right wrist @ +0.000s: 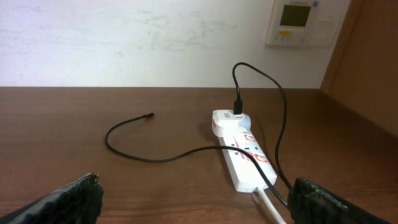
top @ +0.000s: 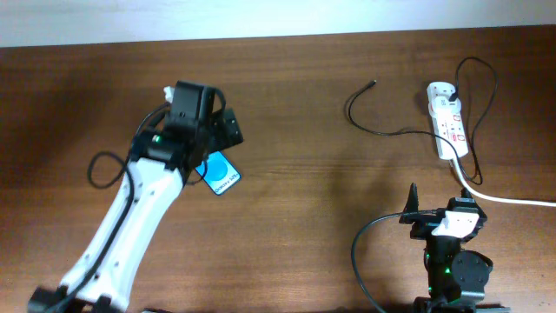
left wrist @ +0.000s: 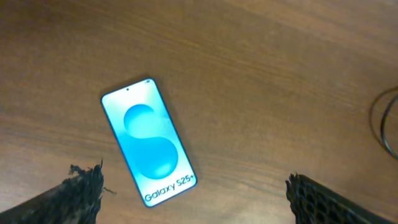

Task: Plug charger to phone and switch on socket
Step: 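Move the left gripper over the blue phone and lower onto it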

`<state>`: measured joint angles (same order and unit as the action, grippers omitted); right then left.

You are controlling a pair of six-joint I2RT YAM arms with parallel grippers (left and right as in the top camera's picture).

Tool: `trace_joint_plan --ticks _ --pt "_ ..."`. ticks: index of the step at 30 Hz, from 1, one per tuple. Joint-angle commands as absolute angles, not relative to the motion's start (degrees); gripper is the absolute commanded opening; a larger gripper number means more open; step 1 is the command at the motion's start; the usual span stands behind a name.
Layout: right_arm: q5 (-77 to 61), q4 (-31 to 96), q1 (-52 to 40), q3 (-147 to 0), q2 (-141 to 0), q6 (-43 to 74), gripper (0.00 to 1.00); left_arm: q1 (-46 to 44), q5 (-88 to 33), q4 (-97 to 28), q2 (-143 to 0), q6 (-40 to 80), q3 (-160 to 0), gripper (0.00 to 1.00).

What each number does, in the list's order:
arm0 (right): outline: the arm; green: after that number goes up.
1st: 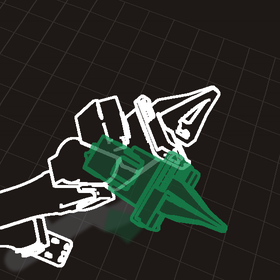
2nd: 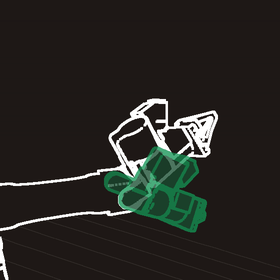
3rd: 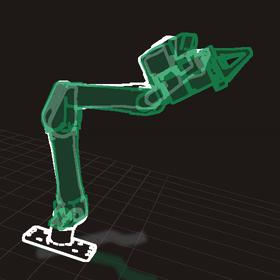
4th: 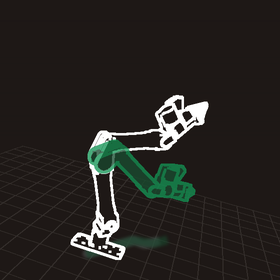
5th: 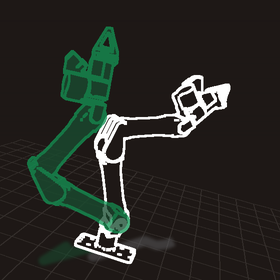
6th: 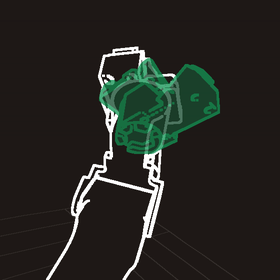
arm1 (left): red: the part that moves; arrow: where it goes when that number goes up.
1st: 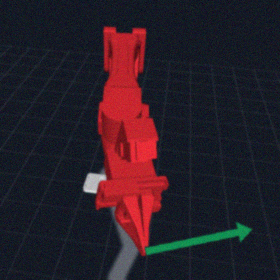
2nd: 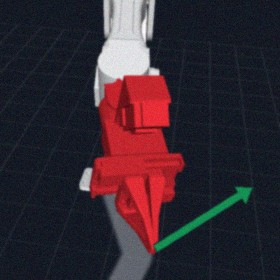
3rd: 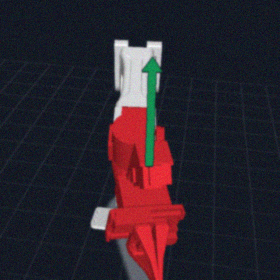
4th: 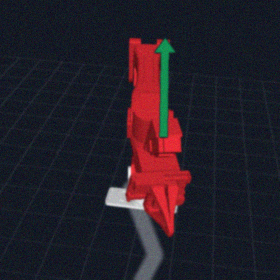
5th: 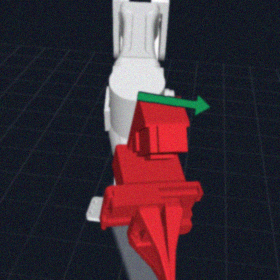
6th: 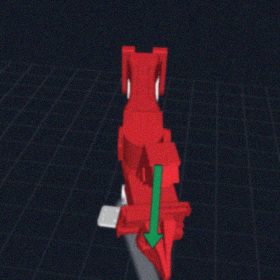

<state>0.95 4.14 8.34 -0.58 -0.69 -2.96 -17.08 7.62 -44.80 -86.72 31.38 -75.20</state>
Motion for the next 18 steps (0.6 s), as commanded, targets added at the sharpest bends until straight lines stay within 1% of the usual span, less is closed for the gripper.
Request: trace_joint_plan --ticks 1,5,10,11,12,14,18 --pt "0.8 4.58 8.23 -0.32 -0.36 -2.59 0.99 -17.26 8.88 -46.63 -93.45 34.11 -79.05 0.99" --pt "0.8 4.58 8.23 -0.32 -0.36 -2.59 0.98 -17.26 8.86 -47.16 -96.29 34.09 -79.02 0.99" --pt "0.8 4.58 8.23 -0.32 -0.36 -2.59 0.98 -17.26 8.86 -46.81 -96.44 34.11 -79.0 0.99" --pt "0.82 4.58 8.23 -0.32 -0.36 -2.59 0.99 -17.19 9.08 -47.0 -96.57 35.18 -79.0 0.99" --pt "0.8 4.58 8.23 -0.32 -0.36 -2.59 0.99 -17.08 10.17 -48.1 -96.82 40.82 -79.0 0.99" --pt "0.8 4.58 8.23 -0.32 -0.36 -2.59 0.99 -17.04 12.34 -49.82 -97.78 48.18 -79.0 0.99" --pt "0.8 4.58 8.23 -0.32 -0.36 -2.59 0.99 -16.67 12.32 -49.36 -102.89 49.56 -79.0 0.99"
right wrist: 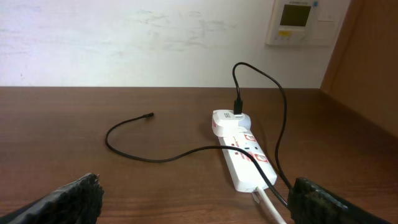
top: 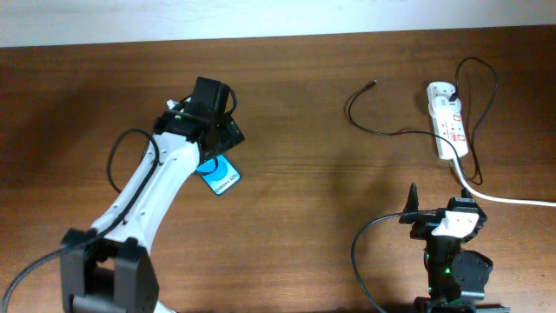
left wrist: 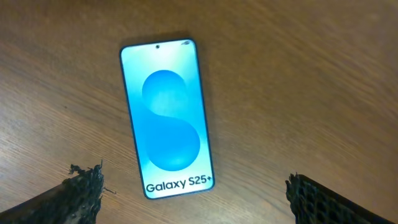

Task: Plug charger to phone and switch on socket
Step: 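Move the left gripper over the blue phone and lower onto it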

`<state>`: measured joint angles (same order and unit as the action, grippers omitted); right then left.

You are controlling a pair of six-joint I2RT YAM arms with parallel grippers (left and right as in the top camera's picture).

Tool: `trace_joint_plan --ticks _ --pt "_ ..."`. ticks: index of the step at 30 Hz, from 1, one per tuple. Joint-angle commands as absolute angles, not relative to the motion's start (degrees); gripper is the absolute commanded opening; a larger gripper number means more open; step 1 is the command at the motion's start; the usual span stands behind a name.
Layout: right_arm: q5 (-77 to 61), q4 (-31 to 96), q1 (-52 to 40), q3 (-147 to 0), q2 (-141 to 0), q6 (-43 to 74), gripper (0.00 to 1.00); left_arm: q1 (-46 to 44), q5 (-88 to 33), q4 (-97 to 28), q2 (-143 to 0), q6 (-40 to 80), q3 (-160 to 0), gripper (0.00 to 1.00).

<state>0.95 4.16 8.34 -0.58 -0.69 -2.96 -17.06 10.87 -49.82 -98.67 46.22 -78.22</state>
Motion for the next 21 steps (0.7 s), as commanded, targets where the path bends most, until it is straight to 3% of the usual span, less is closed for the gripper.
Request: trace_joint_plan --ticks 1,21 --pt "0.8 4.58 8.23 -0.32 -0.36 -2.59 0.98 -16.67 12.29 -49.1 -104.44 49.43 -79.0 0.99" --pt "0.8 4.58 8.23 -0.32 -0.36 -2.59 0.99 -12.4 4.27 -45.25 -117.43 45.39 -79.0 0.99"
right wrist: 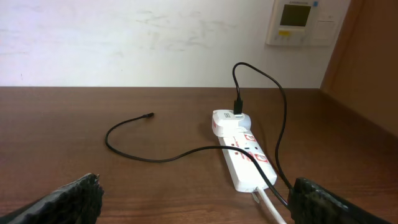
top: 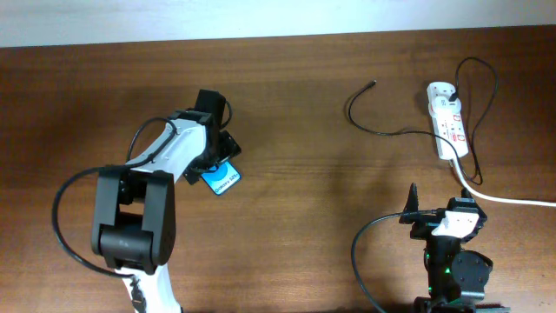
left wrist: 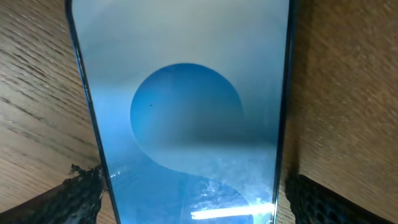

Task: Plug charger to phone and switch on socket
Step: 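Move the left gripper over the blue phone and lower onto it, then grasp the phone's long edge with the left gripper and lift it upright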

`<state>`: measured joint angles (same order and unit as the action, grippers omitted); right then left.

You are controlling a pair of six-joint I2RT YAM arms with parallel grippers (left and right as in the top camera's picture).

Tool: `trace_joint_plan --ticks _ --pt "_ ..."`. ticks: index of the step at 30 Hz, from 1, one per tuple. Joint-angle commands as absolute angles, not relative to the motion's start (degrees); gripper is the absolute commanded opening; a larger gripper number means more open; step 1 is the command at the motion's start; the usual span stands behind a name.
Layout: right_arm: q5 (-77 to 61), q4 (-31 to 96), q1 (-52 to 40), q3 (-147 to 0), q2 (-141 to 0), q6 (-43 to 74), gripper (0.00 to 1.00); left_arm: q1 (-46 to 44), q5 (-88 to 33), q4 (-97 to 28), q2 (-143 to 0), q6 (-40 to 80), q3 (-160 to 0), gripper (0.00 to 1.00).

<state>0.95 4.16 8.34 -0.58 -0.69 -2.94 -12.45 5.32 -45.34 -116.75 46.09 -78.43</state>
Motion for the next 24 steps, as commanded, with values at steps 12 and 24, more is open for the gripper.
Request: trace_joint_plan --ticks 12,24 --pt "0.8 4.58 8.23 -0.32 -0.36 -2.59 0.99 -12.21 5.85 -47.44 -117.43 52.07 -78.56 1.0" --pt "0.8 4.58 8.23 -0.32 -0.36 -2.59 0.99 -10.7 6.74 -46.76 -119.28 53.15 -78.56 0.96"
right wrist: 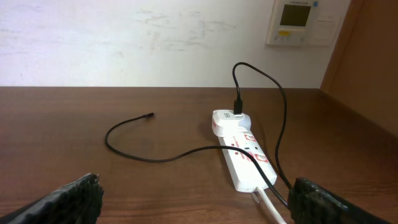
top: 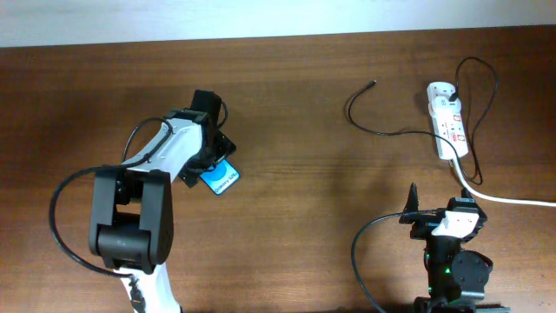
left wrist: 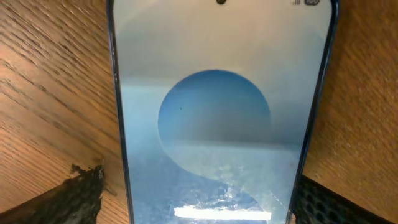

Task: Plug charger to phone and switch on socket
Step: 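Grasp the phone's long edge with the left gripper and lift it upright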

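Note:
The phone, its blue screen facing up, lies flat on the wooden table and fills the left wrist view. My left gripper is open low over it, one finger at each long side. From overhead the phone peeks out beneath the left gripper. The black charger cable runs from the adapter in the white power strip to its free plug. My right gripper is open and empty, well short of the power strip and the cable plug.
The strip's white lead runs off the right edge of the table. A wall with a thermostat panel stands behind the table. Bare wood lies between the phone and the cable.
The left gripper has shifted slightly along the phone, so the screen's top edge and camera hole now show in its wrist view. The phone, the cable and the right arm have not moved.
The left gripper was open high above the phone, which looked small and slanted in its view. Then it was closer and more squarely over it. Then it was down low with the phone filling the view, as it is now. The right arm stayed still throughout.

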`<state>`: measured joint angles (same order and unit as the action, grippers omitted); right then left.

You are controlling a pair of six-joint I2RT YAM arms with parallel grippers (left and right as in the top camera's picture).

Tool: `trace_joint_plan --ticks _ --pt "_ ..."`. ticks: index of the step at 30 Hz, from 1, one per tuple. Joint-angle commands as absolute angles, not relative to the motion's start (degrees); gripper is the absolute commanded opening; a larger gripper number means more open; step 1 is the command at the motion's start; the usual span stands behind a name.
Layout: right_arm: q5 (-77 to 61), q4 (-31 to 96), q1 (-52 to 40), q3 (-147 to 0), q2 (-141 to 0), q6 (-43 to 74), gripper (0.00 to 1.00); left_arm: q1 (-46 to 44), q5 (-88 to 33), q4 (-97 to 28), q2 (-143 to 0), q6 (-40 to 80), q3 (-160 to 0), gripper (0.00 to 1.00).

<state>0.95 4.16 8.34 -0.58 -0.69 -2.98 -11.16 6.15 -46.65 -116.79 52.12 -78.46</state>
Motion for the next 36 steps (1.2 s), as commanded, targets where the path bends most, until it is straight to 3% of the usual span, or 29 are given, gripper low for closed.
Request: trace_joint_plan --ticks 1,4,9,11,17,21,25,36 --pt "0.8 4.58 8.23 -0.32 -0.36 -2.59 0.99 -10.7 4.03 -46.76 -120.49 53.12 -78.56 0.91" --pt "0.8 4.58 8.23 -0.32 -0.36 -2.59 0.99 -10.81 1.06 -46.81 -121.99 53.12 -78.56 0.84" --pt "0.8 4.58 8.23 -0.32 -0.36 -2.59 0.98 -10.66 -0.27 -47.59 -122.41 53.12 -78.59 0.62" --pt "0.8 4.58 8.23 -0.32 -0.36 -2.59 0.99 -10.66 -0.3 -47.86 -122.39 53.12 -78.61 0.59" --pt "0.8 4.58 8.23 -0.32 -0.36 -2.59 0.99 -10.66 -0.49 -52.73 -122.06 53.08 -82.52 0.58" --pt "0.8 4.58 8.23 -0.32 -0.36 -2.59 0.99 -10.63 -0.49 -56.75 -122.06 53.06 -86.37 0.66" --pt "0.8 4.58 8.23 -0.32 -0.36 -2.59 0.99 -10.66 -0.49 -57.98 -122.06 52.86 -87.07 0.59" --pt "0.8 4.58 8.23 -0.32 -0.36 -2.59 0.99 -10.66 -5.74 -63.13 -122.06 46.81 -93.93 0.56"
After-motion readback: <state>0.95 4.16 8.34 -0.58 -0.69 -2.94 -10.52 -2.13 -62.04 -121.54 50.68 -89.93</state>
